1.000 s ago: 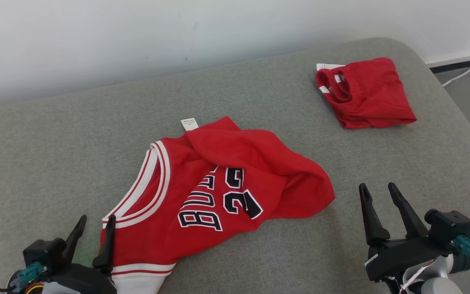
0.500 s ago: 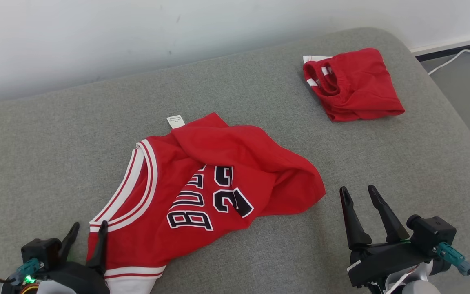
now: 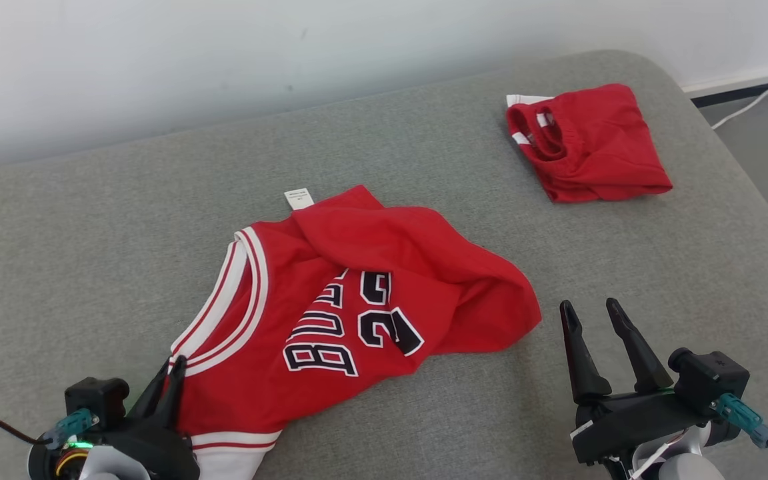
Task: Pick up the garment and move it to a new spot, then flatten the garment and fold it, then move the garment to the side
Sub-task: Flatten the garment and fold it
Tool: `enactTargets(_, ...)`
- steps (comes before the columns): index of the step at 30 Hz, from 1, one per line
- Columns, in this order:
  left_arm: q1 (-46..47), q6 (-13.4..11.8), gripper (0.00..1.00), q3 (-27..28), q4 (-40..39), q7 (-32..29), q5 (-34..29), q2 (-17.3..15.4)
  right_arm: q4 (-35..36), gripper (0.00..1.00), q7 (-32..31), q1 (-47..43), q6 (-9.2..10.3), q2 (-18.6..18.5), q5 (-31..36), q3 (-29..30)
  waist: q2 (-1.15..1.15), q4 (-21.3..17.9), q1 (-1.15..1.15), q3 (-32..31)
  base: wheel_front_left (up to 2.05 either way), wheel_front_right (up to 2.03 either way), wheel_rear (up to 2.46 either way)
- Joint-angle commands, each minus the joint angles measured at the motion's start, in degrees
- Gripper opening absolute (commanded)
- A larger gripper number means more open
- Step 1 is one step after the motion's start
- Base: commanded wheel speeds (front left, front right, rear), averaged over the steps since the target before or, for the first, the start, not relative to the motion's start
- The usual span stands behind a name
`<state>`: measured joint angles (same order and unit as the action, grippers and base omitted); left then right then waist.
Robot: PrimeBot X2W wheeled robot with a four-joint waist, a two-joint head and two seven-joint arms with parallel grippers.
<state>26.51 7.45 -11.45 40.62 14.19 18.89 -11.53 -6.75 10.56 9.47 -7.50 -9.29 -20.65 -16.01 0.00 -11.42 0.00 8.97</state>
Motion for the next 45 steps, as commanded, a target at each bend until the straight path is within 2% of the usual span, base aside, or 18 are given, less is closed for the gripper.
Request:
enactTargets(1, 0.1, -0.2, 0.0, 0.0, -0.5, 0.4, -0.3, -0.5, -0.1, 1.0, 0.1, -0.2, 0.02, -0.2, 0.2, 0.0, 0.0, 1.2, 0.0, -0.5, 0.0, 0.0, 0.0)
enactTargets(4, -0.4, -0.7, 0.0, 0.6, -2.7, 0.6, -0.3, -0.8, -0.2, 1.0, 0.1, -0.4, 0.02, -0.4, 0.2, -0.3, 0.0, 2.7, 0.0, -1.1, 0.0, 0.0, 0.0)
enactTargets(16, -9.6, -5.8, 0.0, 6.3, -15.5, 1.0, 1.2, -4.1, -2.3, 1.0, 0.1, -0.7, 0.02, -0.4, -0.4, -0.4, 0.0, 8.6, 0.0, -3.5, 0.0, 0.0, 0.0)
enactTargets(26, -15.0, -7.9, 0.0, 7.4, -19.8, 0.8, 2.4, -3.9, -3.9, 1.0, -0.9, -0.4, 0.02, -0.4, -0.2, 0.0, 0.0, 10.8, 0.0, -4.2, 0.0, 0.0, 0.0)
enactTargets(27, -15.2, -7.9, 0.1, 7.3, -19.7, 0.8, 2.4, -3.7, -3.9, 1.0, -1.0, -0.4, 0.02, -0.4, -0.4, -0.1, 0.0, 11.0, 0.0, -4.2, 0.0, 0.0, 0.0)
enactTargets(28, -15.2, -7.9, 0.44, 7.2, -19.6, 0.8, 2.4, -3.7, -4.0, 1.0, -1.2, -0.4, 0.02, -0.5, -0.4, -0.2, 0.0, 11.2, 0.0, -4.2, 0.0, 0.0, 0.0)
enactTargets(29, -15.0, -7.9, 0.94, 7.2, -19.6, 0.8, 2.5, -3.6, -4.1, 1.0, -1.4, -0.4, 0.02, -0.6, -0.6, -0.4, 0.0, 11.4, 0.0, -4.2, 0.0, 0.0, 0.0)
enactTargets(30, -15.0, -7.9, 0.94, 7.2, -19.6, 0.8, 2.5, -3.6, -4.1, 1.0, -1.4, -0.4, 0.02, -0.6, -0.6, -0.4, 0.0, 11.4, 0.0, -4.2, 0.0, 0.0, 0.0)
enactTargets(31, -14.9, -8.0, 1.0, 7.3, -19.6, 0.9, 2.5, -3.4, -4.2, 1.0, -1.5, -0.3, 0.02, -0.7, -0.7, -0.5, 0.0, 11.5, 0.0, -4.2, 0.0, 0.0, 0.0)
enactTargets(36, -16.6, -8.9, 1.0, 8.9, -23.2, 1.0, 1.4, -2.3, -4.4, 1.0, -1.9, -0.8, 0.02, -1.5, -1.3, -0.5, 0.0, 12.5, 0.0, -4.4, 0.0, 0.0, 0.0)
enactTargets(45, -23.1, -9.7, 1.0, 14.3, -36.7, 1.0, -1.6, 3.0, -3.4, 1.0, -1.2, -2.5, 0.02, -3.4, -1.7, 1.7, 0.0, 14.4, 0.0, -5.0, 0.0, 0.0, 0.0)
